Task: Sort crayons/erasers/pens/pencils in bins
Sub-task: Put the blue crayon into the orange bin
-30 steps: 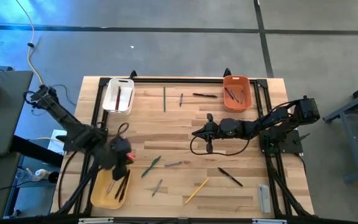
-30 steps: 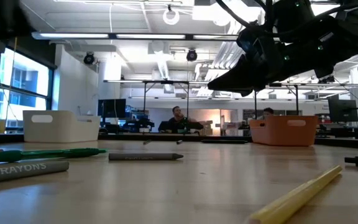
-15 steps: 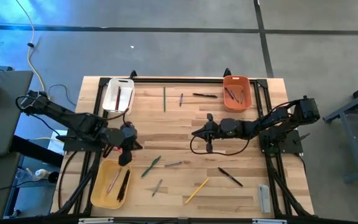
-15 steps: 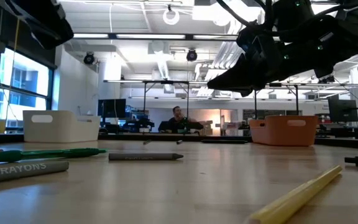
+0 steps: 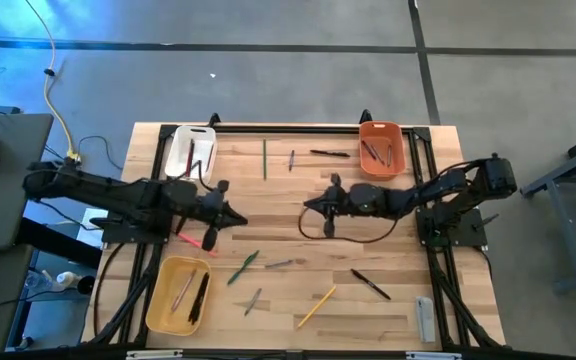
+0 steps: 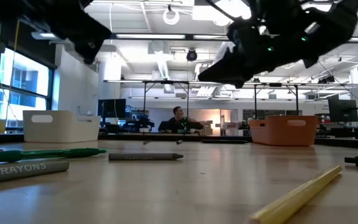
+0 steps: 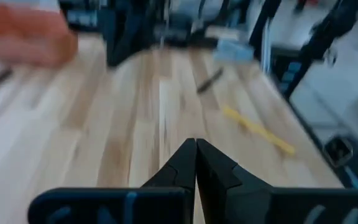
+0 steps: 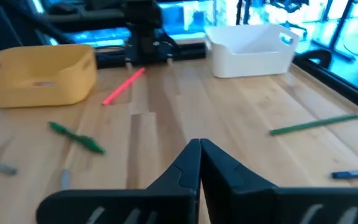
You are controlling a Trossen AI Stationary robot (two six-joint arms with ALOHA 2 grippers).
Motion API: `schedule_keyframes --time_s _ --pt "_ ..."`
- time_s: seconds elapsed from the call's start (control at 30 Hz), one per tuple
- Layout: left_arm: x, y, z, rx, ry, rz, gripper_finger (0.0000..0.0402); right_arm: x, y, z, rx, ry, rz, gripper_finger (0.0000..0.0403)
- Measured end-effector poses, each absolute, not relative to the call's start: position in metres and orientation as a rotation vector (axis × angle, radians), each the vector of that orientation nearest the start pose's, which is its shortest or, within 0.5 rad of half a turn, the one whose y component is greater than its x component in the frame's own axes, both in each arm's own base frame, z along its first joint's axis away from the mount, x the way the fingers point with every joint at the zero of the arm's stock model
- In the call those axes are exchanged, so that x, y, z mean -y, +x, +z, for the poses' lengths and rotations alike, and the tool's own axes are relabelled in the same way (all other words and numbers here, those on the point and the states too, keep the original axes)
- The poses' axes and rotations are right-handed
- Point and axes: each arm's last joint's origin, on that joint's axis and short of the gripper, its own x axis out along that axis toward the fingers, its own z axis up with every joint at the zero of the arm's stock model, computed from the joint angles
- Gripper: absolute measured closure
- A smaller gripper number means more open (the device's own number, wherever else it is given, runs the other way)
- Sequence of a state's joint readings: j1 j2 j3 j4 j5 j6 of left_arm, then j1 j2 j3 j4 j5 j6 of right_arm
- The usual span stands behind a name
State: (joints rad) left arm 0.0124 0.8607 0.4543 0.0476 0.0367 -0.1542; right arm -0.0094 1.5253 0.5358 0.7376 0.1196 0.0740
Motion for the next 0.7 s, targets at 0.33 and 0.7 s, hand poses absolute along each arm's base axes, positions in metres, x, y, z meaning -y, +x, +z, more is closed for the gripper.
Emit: schedule_keyframes --time_s 0.33,0.7 --pt "-0.023 0.150 0.211 -0.100 -0.170 0.035 0.0401 0.035 0.313 0.204 -0.465 0.120 -0.318 0.0403" --pt "-0.027 0.114 0.205 0.065 -0.125 0.026 0.0401 0.058 0.346 0.226 -0.515 0.320 -0.494 0.0403"
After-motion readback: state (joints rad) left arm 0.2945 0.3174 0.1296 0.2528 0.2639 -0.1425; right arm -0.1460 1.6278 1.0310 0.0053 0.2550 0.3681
